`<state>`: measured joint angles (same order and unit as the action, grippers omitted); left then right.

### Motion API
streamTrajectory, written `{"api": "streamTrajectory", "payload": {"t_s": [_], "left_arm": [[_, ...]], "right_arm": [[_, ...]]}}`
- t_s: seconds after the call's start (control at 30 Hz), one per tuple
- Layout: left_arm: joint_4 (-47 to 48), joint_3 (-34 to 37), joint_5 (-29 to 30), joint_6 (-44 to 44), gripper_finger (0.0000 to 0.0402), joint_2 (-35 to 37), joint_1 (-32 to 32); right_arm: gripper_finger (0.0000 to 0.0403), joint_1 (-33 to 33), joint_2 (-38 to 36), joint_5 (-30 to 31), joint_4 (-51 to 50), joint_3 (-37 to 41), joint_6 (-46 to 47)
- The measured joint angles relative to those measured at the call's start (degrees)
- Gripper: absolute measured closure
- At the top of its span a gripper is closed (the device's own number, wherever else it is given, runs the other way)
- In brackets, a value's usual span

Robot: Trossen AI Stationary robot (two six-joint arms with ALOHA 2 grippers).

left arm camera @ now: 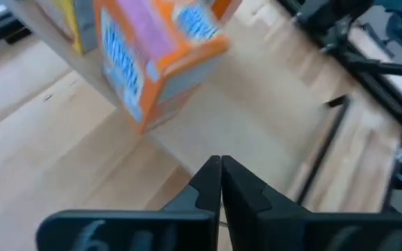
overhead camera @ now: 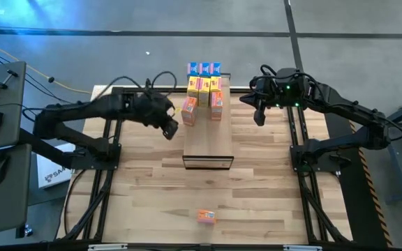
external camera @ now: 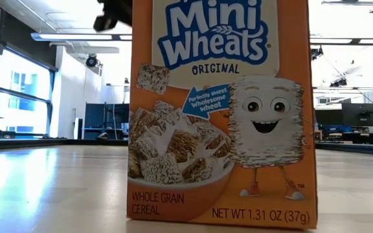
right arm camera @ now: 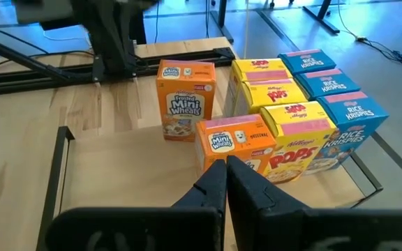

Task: Stack cereal on shelf
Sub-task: Put the top orange cereal box on the shelf aligned with the orange cereal box

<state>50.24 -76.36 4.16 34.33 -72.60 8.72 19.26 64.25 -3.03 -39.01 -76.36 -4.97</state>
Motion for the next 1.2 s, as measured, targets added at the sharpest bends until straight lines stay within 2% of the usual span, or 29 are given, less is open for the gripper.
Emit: {"api": "streamTrajectory", "payload": {"t_s": [0.13, 0.3, 0.4, 0.53, 0.67, 0.93, 1.07, 1.2], "left_arm": [[-6.8, 8.1, 2.1, 0.2, 0.0397, 0.5, -0.3], [-10.5, 14.2, 8.4, 2.6, 0.0401, 0.5, 0.5], [-14.4, 16.8, 8.4, 2.4, 0.0401, 0.5, 1.9], [-25.2, 19.5, 8.1, -0.2, 0.0401, -0.2, 3.5], [-31.7, 19.7, 7.0, -2.0, 0.0401, -0.9, 5.0], [-31.1, 19.9, 5.2, -4.4, 0.0401, -1.9, 6.8], [-33.1, 19.9, 4.6, -4.5, 0.0401, -4.9, 7.7], [-39.0, 19.8, 1.8, -4.4, 0.0401, -7.7, 7.8]], "right_arm": [[0.0402, 0.0, 0.0, 0.0, 0.5, 0.0, 0.0], [0.0402, 0.0, 0.0, 0.0, 0.5, 0.0, 1.4], [0.0402, 0.0, 0.0, 0.5, 0.5, 0.0, 1.5], [0.0402, 0.0, 0.3, 1.6, 0.6, 0.0, 1.6], [0.0402, 0.0, 0.3, 1.6, 0.6, 0.0, 1.9], [0.0402, 0.0, 0.3, 2.8, 0.7, 0.0, 2.1], [0.0402, 0.0, 0.3, 3.0, 0.7, 0.0, 2.1], [0.0402, 0.0, 0.3, 3.0, 0.7, 0.0, 2.1]]}}
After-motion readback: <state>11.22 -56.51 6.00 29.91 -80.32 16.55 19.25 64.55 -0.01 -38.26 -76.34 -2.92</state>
